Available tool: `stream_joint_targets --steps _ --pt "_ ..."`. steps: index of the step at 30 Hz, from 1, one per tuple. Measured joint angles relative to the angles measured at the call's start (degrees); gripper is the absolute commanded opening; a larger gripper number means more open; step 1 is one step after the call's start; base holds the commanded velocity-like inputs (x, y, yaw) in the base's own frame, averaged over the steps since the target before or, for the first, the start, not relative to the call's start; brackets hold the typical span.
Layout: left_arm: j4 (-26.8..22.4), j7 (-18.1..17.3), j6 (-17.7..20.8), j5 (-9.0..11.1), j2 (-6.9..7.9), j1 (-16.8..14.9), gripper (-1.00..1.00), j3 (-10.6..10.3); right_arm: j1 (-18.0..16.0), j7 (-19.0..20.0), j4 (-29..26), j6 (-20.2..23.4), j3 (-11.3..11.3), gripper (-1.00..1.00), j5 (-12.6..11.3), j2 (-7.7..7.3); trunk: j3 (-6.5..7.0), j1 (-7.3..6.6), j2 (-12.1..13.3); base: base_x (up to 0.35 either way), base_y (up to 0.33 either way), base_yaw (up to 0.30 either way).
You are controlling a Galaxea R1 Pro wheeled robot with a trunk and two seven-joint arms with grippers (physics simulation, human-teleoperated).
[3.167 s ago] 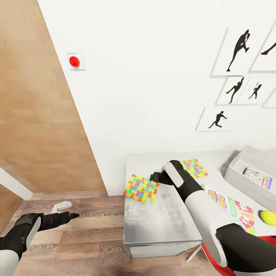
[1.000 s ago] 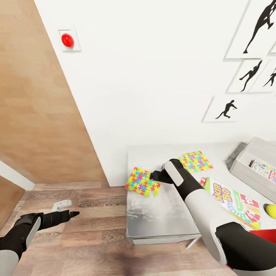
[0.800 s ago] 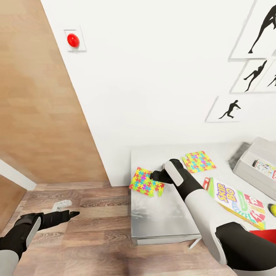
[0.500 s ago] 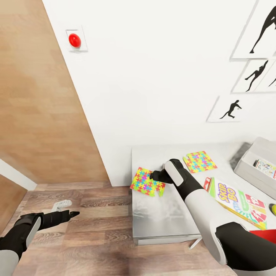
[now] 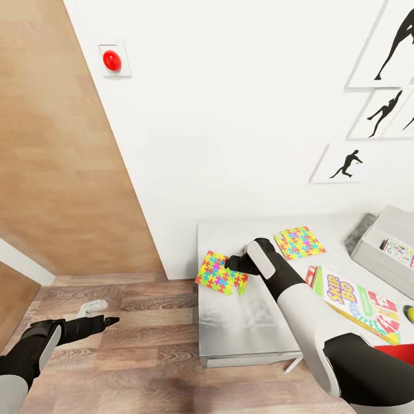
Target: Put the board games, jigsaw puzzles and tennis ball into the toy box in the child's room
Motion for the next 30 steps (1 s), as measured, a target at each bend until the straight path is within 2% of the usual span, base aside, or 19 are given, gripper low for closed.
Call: stream_joint_targets --steps 30 --pt "0.0 0.0 0.0 0.0 -0.02 0.0 1.0 0.0 0.0 0.0 0.1 0.0 -0.3 1.0 0.0 -0.45 0.0 0.0 0.0 0.0 0.0 0.0"
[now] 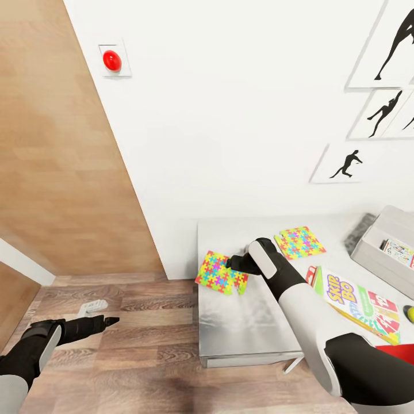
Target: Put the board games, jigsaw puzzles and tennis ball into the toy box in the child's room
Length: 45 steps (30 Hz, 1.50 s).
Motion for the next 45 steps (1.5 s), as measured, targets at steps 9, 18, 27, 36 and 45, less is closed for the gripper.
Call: stream_joint_targets --steps 9,18,27,36,45 --pt "0.0 0.0 0.0 0.0 -0.01 0.0 1.0 -0.1 0.0 0.0 0.0 0.0 0.0 1.0 0.0 -1.21 0.0 0.0 0.0 0.0 -0.031 0.0" --pt "0.0 0.0 0.0 0.0 -0.02 0.0 1.0 0.0 0.0 0.0 0.0 0.0 0.0 1.0 -0.3 -1.81 -0.01 0.0 0.0 0.0 -0.018 0.0" --pt "0.0 0.0 0.0 0.0 -0.01 0.0 1.0 -0.1 0.0 -0.1 -0.6 0.0 0.0 1.0 -0.3 -1.77 -0.36 -0.02 0.0 0.0 0.005 0.0" --pt "0.0 0.0 0.0 0.0 -0.01 0.0 1.0 0.0 0.0 -0.1 -1.5 0.1 0.0 1.0 0.5 -1.77 -0.73 -0.02 0.0 0.0 0.04 0.0" --pt "0.0 0.0 0.0 0.0 -0.01 0.0 1.0 0.0 0.0 -0.1 -1.5 0.2 0.1 1.0 0.7 -1.62 -0.75 -0.02 0.0 0.0 0.064 0.0"
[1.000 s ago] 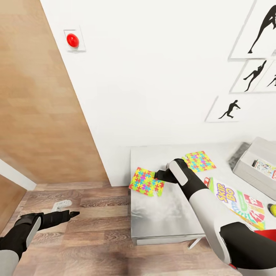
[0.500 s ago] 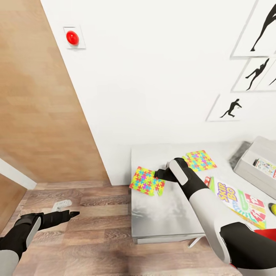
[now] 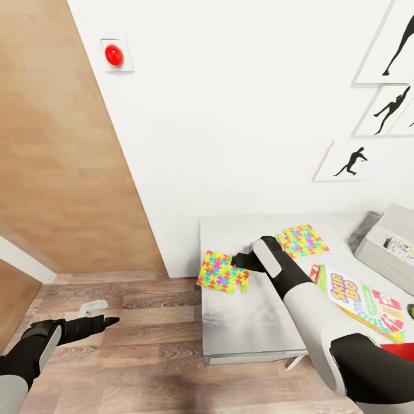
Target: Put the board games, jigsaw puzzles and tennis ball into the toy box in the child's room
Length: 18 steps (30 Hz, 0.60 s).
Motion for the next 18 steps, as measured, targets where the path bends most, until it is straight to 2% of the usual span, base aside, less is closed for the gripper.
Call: stream_joint_targets --steps 18 --pt "0.0 0.0 0.0 0.0 0.0 0.0 1.0 -0.1 0.0 0.0 0.0 0.0 0.0 1.0 0.0 -0.07 0.0 0.0 0.0 0.0 0.097 0.0"
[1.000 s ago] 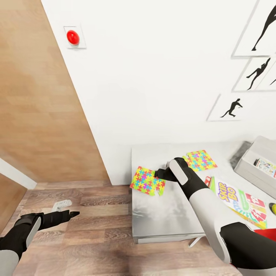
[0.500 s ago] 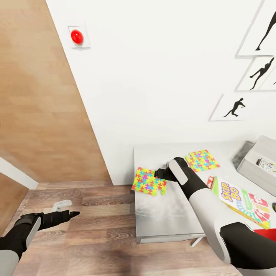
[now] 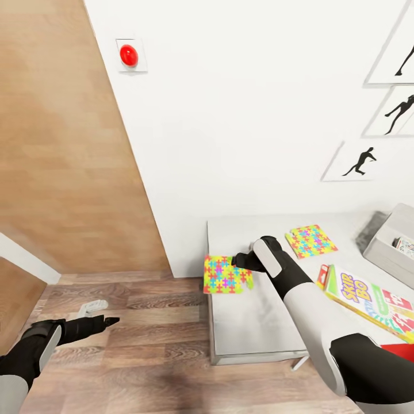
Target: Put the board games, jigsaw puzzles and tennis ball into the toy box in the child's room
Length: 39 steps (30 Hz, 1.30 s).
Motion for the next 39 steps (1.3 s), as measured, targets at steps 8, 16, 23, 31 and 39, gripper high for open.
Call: stream_joint_targets --steps 8,16,23,31,39 --pt "0.0 0.0 0.0 0.0 0.0 0.0 1.0 0.0 0.0 0.0 0.0 -0.1 0.0 1.0 -0.2 -0.08 0.0 0.0 0.0 0.0 0.123 0.0" --pt "0.0 0.0 0.0 0.0 0.0 0.0 1.0 0.0 0.0 0.0 0.0 0.0 -0.1 1.0 -0.1 -0.08 0.0 0.0 0.0 0.0 0.07 0.0" --pt "0.0 0.0 0.0 0.0 0.0 0.0 1.0 0.1 0.0 0.0 0.0 -0.1 -0.1 1.0 -0.2 -0.09 0.0 0.0 0.0 0.0 0.006 0.0" --pt "0.0 0.0 0.0 0.0 0.0 0.0 1.0 0.0 0.0 0.0 0.0 -0.1 -0.1 1.0 0.1 -0.13 0.0 0.0 0.0 -0.024 0.074 0.0" --pt "0.0 0.0 -0.1 0.0 0.0 0.0 1.0 0.0 0.0 0.1 0.5 -0.2 -0.1 1.0 -0.2 -0.19 0.22 0.0 0.0 -0.005 0.013 0.0"
